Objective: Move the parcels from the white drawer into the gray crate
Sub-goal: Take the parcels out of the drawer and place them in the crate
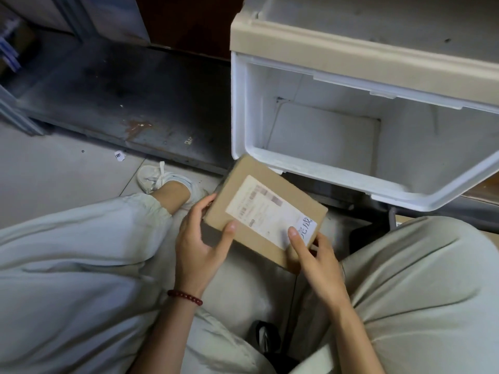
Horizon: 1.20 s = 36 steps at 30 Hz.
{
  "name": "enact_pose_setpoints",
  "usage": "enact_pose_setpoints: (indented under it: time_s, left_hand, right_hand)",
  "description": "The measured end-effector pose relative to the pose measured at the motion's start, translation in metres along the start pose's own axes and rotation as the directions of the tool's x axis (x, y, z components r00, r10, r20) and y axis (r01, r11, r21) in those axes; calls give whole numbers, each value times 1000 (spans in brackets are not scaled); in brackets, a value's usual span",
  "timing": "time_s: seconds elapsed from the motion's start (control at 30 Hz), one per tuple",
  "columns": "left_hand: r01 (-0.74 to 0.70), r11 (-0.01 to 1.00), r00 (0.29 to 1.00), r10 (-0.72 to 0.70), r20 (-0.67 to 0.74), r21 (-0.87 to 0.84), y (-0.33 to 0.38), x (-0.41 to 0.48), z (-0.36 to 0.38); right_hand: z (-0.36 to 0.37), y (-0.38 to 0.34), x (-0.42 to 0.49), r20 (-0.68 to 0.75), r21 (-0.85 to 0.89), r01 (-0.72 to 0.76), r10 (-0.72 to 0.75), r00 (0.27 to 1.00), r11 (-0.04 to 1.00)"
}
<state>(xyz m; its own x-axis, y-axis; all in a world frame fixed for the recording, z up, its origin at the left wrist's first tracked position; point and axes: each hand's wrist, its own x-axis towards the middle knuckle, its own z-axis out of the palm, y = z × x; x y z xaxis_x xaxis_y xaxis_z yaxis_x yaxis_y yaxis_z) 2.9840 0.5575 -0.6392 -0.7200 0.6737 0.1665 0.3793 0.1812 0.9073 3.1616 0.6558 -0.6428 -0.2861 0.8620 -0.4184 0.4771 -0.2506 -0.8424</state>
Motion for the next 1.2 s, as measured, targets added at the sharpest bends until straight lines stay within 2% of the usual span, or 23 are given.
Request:
enact_pose_setpoints:
  time_s: [0.1,0.17,0.3,0.47,0.6,0.9,1.2]
  left_hand:
    - [-229,968,973,227,32,104,3,1,-1]
    - [-291,950,957,288,44,109,4,2,-4]
    - [-184,983,982,184,35,21,6,1,-6]
    - [117,968,993,-111,37,-221,8,1,-6]
    - [182,966,983,-178,40,-185,5,1,-5]
    - [288,952,957,-291,-18,-104,-6,6,-8]
    - [340,938,940,-340,26,-72,-7,2,-4]
  right_hand:
    - [4,4,1,12,-18,-49,49,999,999]
    - [3,-1,-1,6,20,-51,51,999,998]
    - [0,-12,-5,19,107,-62,60,998,992]
    - [-3,-12,-5,-98,248,-34,60,993,968]
    - [-5,-15,-5,-112,287,5,29,993,958]
    - [-7,-13,-2,-101,139,-12,27,995,990]
    - [-1,-3,3,-78,151,-5,17,997,988]
